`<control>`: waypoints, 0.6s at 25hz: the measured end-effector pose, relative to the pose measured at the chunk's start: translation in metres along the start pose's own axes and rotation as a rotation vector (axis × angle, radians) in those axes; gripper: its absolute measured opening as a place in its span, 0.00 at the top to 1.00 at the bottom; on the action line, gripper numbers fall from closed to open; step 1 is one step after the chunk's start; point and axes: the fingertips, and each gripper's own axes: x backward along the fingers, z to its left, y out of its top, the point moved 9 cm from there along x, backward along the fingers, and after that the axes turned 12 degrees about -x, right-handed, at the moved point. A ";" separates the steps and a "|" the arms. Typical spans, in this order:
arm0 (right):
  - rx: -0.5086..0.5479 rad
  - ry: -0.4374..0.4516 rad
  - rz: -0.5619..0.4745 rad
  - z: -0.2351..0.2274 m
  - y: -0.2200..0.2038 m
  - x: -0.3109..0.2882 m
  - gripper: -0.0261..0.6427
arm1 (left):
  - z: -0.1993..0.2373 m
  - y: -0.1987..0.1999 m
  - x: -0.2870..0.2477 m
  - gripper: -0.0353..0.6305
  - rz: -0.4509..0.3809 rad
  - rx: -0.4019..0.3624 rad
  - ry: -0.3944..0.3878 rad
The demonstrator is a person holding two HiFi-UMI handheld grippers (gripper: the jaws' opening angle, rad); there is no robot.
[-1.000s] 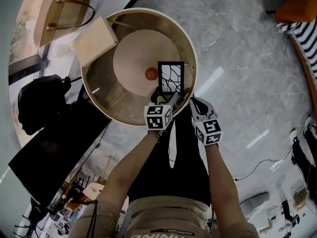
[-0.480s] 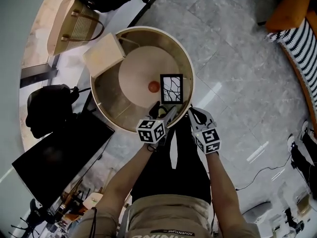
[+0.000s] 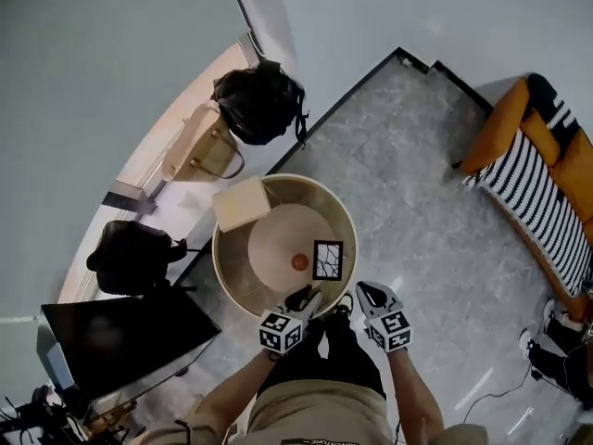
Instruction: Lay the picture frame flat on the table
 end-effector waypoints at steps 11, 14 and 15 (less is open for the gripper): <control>0.288 0.093 -0.174 0.098 0.115 0.062 0.95 | -0.028 0.127 0.102 0.94 -0.218 -0.285 0.009; 0.306 0.122 -0.221 0.119 0.143 0.071 0.95 | -0.031 0.151 0.123 0.94 -0.271 -0.304 0.016; 0.320 0.130 -0.234 0.126 0.150 0.073 0.95 | -0.031 0.160 0.129 0.94 -0.296 -0.314 0.029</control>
